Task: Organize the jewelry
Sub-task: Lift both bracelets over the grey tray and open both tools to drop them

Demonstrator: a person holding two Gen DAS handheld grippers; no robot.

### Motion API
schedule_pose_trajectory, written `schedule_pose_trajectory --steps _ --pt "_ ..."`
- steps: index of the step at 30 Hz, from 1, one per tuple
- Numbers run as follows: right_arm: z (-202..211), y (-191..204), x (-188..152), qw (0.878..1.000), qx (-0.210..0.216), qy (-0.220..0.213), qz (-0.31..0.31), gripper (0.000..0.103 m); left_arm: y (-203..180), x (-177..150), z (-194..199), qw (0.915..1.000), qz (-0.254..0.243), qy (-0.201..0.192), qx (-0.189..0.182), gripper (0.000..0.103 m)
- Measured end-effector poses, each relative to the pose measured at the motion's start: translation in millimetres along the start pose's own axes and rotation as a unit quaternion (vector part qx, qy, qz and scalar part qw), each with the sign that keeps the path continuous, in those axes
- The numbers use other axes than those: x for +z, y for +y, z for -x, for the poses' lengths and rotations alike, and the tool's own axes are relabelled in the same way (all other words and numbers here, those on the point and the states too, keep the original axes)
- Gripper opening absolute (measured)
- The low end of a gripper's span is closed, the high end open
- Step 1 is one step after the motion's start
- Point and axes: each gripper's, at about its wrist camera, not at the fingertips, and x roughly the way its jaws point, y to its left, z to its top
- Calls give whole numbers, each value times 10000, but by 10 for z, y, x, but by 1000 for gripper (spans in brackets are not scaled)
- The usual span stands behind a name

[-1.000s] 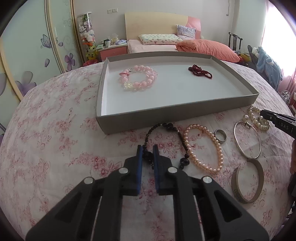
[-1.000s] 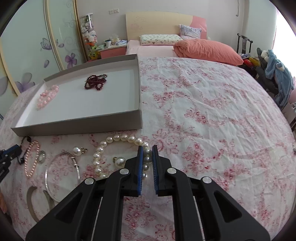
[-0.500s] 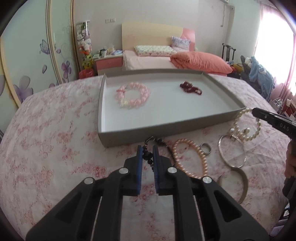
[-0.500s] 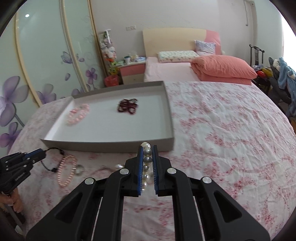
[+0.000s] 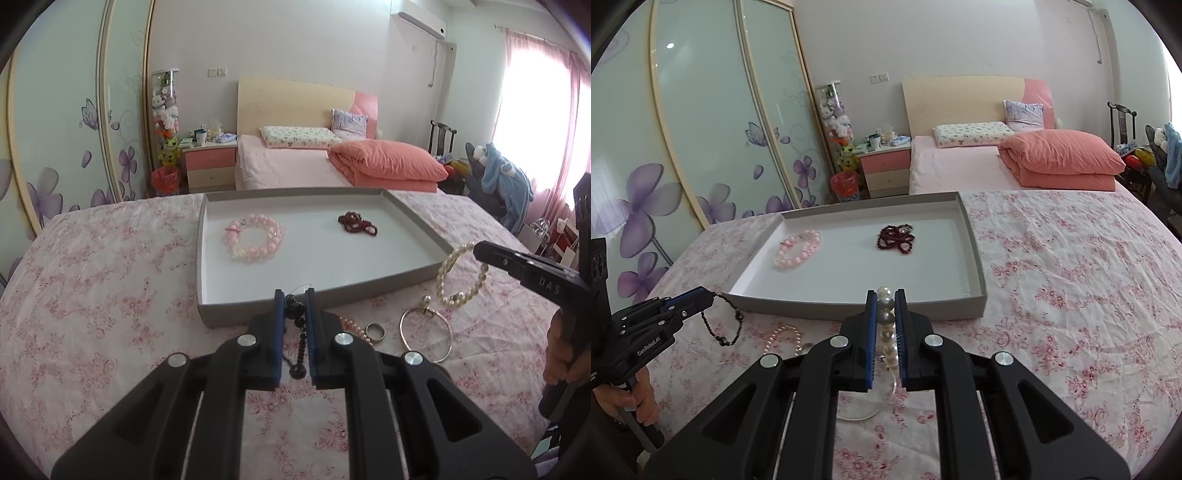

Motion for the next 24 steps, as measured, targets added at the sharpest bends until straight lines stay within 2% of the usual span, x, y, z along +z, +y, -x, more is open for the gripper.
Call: schedule_pose_trajectory --steps 14,24 --pt "201 142 58 9993 112 -344 96 10 46 111 229 9990 238 -376 39 12" --pt "475 323 221 9915 -14 -1238 409 10 -49 286 439 9958 159 -890 136 12"
